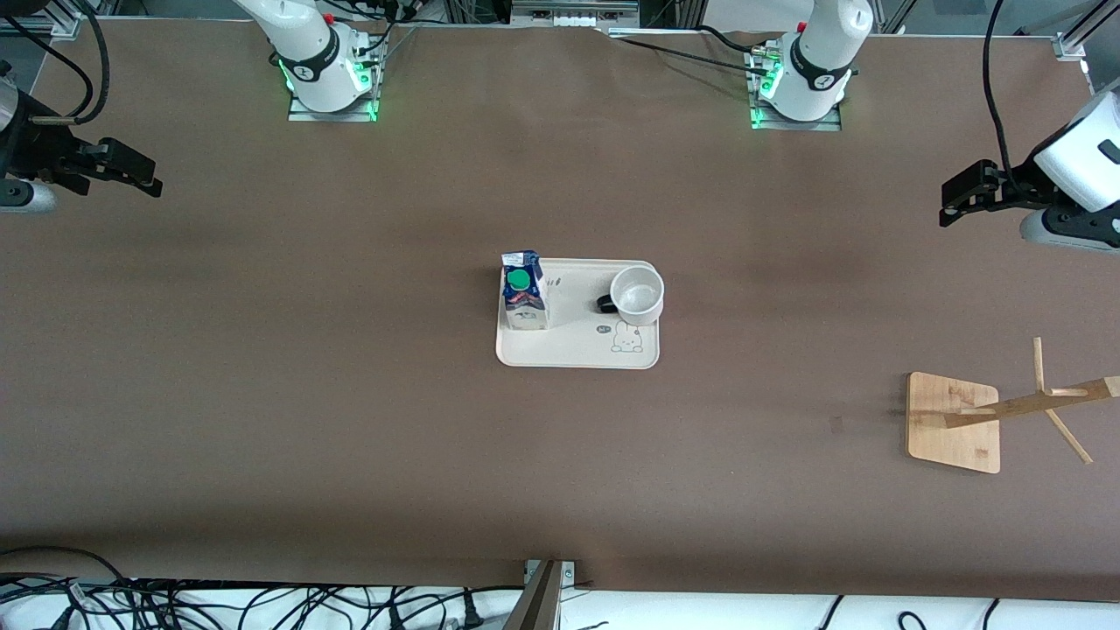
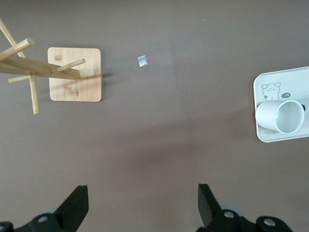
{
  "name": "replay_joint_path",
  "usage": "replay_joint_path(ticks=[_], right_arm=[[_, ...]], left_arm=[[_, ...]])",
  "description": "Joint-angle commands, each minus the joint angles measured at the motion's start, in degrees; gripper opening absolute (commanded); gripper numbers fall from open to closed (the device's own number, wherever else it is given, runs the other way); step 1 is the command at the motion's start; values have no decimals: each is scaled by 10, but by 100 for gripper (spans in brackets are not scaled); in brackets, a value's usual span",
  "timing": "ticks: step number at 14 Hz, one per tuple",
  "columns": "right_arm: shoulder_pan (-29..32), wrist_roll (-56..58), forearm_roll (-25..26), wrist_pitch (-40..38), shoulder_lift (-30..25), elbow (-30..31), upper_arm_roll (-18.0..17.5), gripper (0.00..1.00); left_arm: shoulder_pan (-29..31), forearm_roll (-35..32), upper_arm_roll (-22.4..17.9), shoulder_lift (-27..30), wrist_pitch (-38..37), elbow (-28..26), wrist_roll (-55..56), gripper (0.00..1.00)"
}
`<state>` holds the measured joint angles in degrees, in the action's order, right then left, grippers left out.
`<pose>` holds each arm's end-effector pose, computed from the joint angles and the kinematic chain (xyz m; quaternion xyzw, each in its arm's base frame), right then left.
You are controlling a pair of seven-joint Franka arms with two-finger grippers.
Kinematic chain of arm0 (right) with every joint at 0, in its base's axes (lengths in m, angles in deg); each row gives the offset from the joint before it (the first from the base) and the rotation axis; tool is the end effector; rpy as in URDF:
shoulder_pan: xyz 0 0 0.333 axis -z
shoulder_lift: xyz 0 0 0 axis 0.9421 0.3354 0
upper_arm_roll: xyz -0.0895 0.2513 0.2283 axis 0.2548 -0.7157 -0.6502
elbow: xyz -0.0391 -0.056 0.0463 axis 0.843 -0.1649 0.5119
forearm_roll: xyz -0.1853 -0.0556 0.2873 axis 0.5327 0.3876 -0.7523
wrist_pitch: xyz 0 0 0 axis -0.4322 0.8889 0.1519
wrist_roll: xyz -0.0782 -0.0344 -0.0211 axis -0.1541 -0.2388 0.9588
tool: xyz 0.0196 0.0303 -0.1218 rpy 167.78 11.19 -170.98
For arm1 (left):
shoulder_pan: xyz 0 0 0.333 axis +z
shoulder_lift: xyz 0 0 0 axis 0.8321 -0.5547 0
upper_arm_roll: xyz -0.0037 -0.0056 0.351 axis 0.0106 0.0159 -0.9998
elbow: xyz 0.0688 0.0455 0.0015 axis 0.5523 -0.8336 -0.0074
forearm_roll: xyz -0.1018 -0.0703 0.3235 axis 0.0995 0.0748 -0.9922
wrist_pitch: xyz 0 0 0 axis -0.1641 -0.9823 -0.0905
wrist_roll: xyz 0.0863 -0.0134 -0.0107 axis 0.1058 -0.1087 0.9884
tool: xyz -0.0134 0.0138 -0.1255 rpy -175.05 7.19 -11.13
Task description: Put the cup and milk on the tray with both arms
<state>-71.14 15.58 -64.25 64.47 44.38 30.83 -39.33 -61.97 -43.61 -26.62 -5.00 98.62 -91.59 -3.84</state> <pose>0.4710 -0.0202 0.6066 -0.9991 0.0115 0.0401 0.0028 0.5233 -0.0173 0.6331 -0.9973 0.0692 0.0236 0.0049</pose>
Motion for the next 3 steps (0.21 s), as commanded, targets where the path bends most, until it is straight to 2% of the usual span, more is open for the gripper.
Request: replay_joint_path(ticks=[1,3], right_arm=[[9,2,-11,-10,2,-14,-3,100],[8,1,-14,-9,12,-21,-4,100]], left_arm=[[18,-4,-1,14,4,-19,-14,100],[18,-5,-1,15,-4,-22,-14,100]])
